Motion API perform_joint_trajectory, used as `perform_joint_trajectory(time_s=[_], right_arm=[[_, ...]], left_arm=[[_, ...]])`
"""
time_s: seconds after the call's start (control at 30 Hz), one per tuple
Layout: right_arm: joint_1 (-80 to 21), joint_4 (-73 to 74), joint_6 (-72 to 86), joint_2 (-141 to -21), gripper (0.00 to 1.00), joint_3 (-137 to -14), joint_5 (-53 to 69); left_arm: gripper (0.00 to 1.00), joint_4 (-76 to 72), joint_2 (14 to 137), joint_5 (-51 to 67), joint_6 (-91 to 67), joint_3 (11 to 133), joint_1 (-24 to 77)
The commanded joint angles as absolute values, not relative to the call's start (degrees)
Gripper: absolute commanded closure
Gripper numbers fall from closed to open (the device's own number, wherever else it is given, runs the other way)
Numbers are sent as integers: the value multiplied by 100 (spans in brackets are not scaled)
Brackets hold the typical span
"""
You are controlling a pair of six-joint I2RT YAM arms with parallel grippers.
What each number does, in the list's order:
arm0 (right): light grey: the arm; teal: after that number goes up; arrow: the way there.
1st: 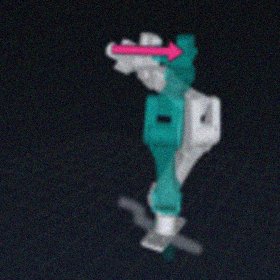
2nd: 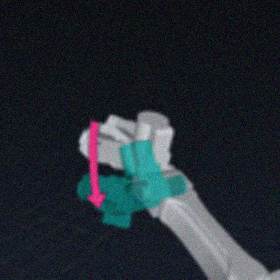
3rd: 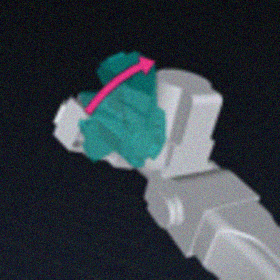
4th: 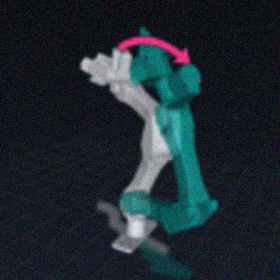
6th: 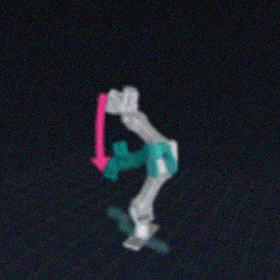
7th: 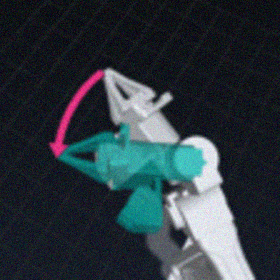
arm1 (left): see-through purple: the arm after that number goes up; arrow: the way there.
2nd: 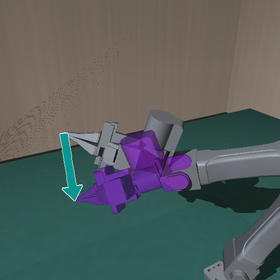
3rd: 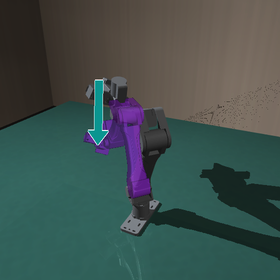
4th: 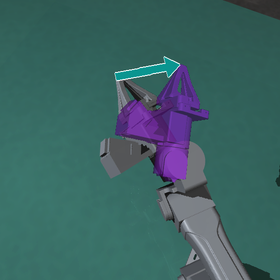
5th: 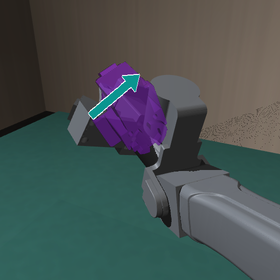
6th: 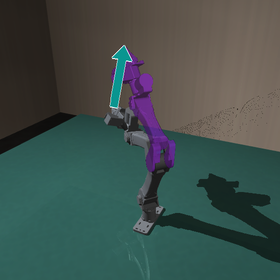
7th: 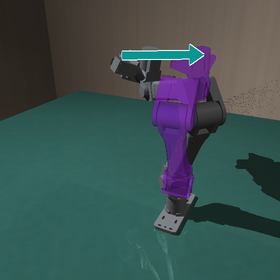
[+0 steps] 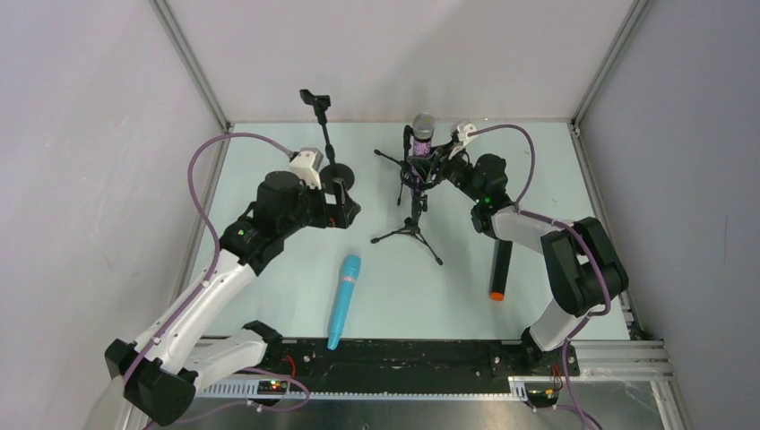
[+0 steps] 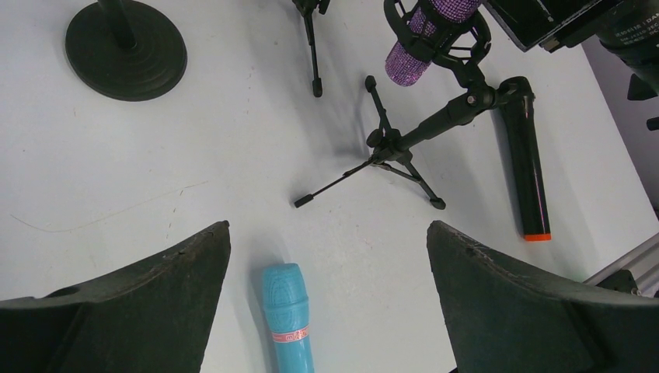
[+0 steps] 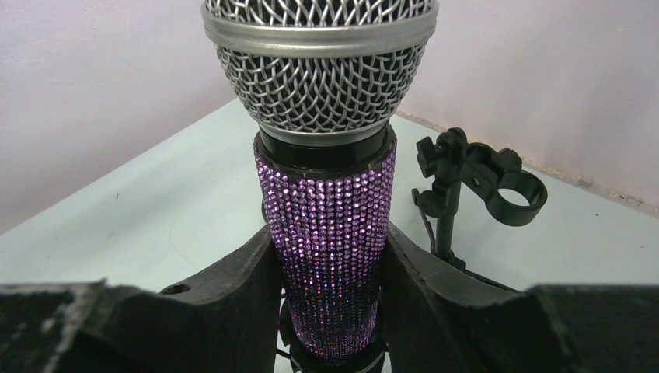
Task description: Attach the microphones to the stand
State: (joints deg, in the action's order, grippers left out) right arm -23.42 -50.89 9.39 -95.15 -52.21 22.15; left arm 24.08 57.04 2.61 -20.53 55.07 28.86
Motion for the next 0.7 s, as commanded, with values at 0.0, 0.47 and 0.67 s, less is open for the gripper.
perform_joint_trajectory(time_s=[0.0, 0.47, 0.67], right_arm=[[-2382, -5597, 959, -9525, 100, -5145, 2293], [-2406, -5602, 961, -9542, 94, -4966, 2297], [-2451, -5426, 803, -9476, 87, -4948, 2257]], left_arm=[[0, 2220, 5594, 183, -2053, 5480, 2919], [0, 2220, 5614, 176, -2080, 5444, 2918], [0, 2220, 5629, 182, -2092, 5448, 2918]])
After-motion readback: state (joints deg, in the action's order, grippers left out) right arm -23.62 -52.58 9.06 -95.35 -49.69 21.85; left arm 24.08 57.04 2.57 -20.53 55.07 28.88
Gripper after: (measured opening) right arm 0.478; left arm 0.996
